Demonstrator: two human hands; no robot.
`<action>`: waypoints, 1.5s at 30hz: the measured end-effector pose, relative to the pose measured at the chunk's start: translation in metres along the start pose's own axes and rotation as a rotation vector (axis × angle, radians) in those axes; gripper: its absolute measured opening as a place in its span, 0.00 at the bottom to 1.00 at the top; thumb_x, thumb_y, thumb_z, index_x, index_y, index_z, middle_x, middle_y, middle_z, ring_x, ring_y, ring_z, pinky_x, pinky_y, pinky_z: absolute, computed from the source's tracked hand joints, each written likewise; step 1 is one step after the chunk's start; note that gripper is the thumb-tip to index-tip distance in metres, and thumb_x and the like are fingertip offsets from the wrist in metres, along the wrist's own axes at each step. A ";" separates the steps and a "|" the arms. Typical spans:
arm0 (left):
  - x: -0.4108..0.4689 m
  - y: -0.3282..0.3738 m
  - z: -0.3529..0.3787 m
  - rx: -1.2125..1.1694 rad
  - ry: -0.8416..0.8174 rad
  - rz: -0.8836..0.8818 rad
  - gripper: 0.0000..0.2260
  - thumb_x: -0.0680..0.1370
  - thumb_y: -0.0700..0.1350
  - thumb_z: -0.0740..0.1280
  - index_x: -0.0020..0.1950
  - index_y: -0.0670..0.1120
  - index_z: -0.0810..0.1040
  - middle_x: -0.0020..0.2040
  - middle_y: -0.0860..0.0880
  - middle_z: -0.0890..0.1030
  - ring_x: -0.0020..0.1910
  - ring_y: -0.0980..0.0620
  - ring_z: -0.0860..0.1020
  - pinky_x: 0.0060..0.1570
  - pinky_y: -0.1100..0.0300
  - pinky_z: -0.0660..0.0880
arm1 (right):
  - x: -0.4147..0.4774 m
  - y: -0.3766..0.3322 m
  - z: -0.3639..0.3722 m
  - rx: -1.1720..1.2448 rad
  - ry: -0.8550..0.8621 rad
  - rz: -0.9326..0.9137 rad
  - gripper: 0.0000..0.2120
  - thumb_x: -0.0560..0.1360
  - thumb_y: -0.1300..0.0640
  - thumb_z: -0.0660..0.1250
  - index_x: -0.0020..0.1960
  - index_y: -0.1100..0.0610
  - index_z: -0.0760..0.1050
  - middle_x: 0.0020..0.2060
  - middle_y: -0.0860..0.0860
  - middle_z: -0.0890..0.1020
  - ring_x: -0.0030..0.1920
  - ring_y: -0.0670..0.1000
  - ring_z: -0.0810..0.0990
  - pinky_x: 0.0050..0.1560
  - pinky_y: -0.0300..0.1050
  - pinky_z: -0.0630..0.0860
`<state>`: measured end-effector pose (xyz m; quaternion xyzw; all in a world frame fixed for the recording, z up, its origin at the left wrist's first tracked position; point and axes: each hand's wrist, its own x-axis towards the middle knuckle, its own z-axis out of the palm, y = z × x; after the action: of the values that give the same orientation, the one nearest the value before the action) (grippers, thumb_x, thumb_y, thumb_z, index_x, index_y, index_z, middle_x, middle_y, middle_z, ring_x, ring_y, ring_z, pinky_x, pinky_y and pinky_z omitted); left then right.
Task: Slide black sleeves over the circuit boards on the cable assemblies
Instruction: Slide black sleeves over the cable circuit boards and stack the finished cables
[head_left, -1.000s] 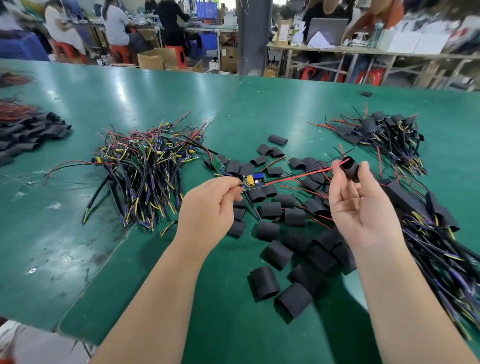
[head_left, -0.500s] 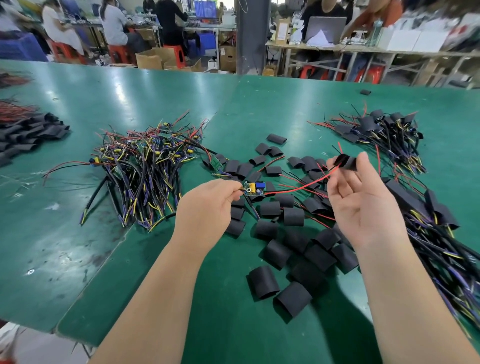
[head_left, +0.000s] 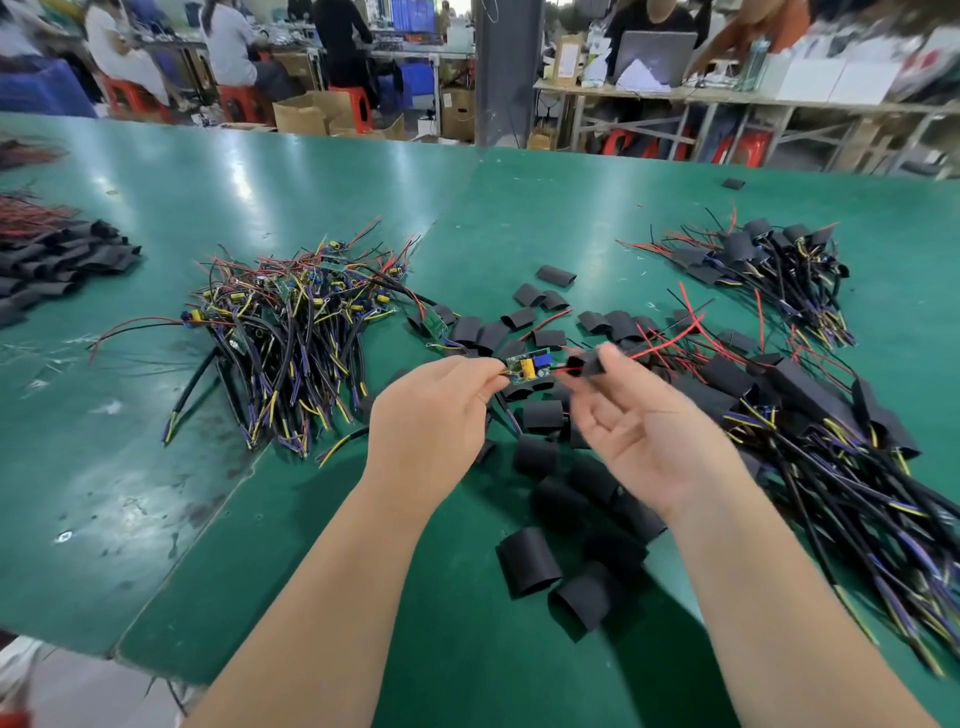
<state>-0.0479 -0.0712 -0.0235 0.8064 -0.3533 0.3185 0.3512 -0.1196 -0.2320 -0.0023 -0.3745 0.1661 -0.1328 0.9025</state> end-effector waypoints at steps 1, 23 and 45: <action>-0.001 0.001 0.001 -0.022 0.002 0.012 0.04 0.75 0.38 0.69 0.46 0.41 0.84 0.37 0.49 0.83 0.35 0.45 0.79 0.32 0.54 0.77 | 0.000 0.005 0.002 -0.008 -0.024 0.003 0.09 0.64 0.59 0.71 0.44 0.57 0.77 0.40 0.52 0.85 0.42 0.49 0.85 0.40 0.37 0.80; -0.001 0.004 0.001 -0.296 -0.068 -0.027 0.06 0.75 0.37 0.66 0.44 0.41 0.83 0.37 0.53 0.83 0.37 0.55 0.77 0.40 0.58 0.74 | -0.003 0.005 -0.001 -0.374 -0.326 -0.359 0.15 0.66 0.62 0.70 0.52 0.58 0.76 0.45 0.52 0.86 0.47 0.49 0.83 0.45 0.39 0.78; -0.001 0.010 0.003 -0.275 0.115 -0.030 0.06 0.73 0.38 0.72 0.50 0.42 0.85 0.43 0.49 0.85 0.41 0.57 0.80 0.44 0.67 0.75 | -0.006 0.019 0.006 -0.301 -0.195 -0.290 0.06 0.67 0.56 0.69 0.41 0.56 0.83 0.38 0.52 0.85 0.41 0.51 0.85 0.34 0.37 0.76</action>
<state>-0.0559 -0.0781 -0.0227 0.7362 -0.3611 0.3076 0.4828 -0.1202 -0.2133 -0.0106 -0.5359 0.0404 -0.1982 0.8197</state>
